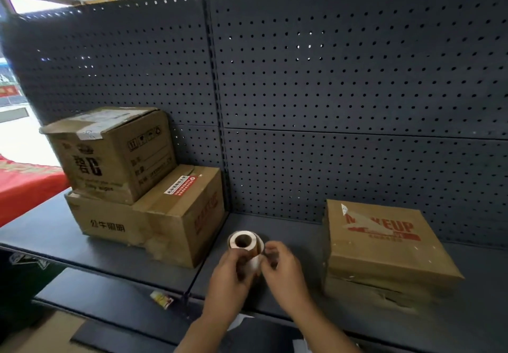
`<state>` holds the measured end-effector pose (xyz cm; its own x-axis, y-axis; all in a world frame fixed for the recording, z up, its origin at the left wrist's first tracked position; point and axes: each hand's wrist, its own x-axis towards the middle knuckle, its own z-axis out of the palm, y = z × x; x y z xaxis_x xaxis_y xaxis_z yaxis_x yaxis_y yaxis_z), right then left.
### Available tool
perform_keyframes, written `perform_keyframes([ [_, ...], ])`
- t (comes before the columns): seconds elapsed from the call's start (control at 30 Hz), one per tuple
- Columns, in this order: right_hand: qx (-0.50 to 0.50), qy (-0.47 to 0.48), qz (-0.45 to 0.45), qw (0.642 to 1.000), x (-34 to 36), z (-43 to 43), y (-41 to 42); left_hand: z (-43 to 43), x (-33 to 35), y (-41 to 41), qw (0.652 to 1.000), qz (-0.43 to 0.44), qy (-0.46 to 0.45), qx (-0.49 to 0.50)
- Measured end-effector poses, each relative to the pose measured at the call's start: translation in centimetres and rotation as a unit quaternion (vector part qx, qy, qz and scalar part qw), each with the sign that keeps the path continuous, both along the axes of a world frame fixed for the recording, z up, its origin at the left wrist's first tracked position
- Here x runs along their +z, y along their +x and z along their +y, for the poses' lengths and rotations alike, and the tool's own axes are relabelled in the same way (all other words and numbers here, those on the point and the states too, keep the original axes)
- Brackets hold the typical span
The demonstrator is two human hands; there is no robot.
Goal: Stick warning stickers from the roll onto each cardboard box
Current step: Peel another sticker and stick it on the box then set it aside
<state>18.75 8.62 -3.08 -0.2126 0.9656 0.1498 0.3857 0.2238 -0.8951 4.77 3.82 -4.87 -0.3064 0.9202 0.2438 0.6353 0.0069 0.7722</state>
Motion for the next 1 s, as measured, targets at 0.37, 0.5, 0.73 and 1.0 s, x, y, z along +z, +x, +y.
perform_keyframes([
  [0.37, 0.026, -0.006, 0.113, 0.993, -1.4, 0.1, -0.2, 0.2, 0.5, 1.0, 0.994, -0.11, -0.01, 0.024],
  [0.5, 0.042, 0.003, 0.126, 0.991, -1.2, 0.2, -0.5, 0.0, 1.4, 1.1, 0.976, -0.217, 0.008, 0.004],
  [0.73, 0.059, 0.01, 0.136, 0.989, -0.5, 0.8, -0.1, -0.5, 2.6, 1.6, 0.962, -0.27, 0.034, -0.017],
  [1.0, 0.084, -0.008, 0.133, 0.987, 0.1, 1.2, 1.0, -0.7, 2.5, 2.0, 0.965, -0.26, 0.035, -0.012],
])
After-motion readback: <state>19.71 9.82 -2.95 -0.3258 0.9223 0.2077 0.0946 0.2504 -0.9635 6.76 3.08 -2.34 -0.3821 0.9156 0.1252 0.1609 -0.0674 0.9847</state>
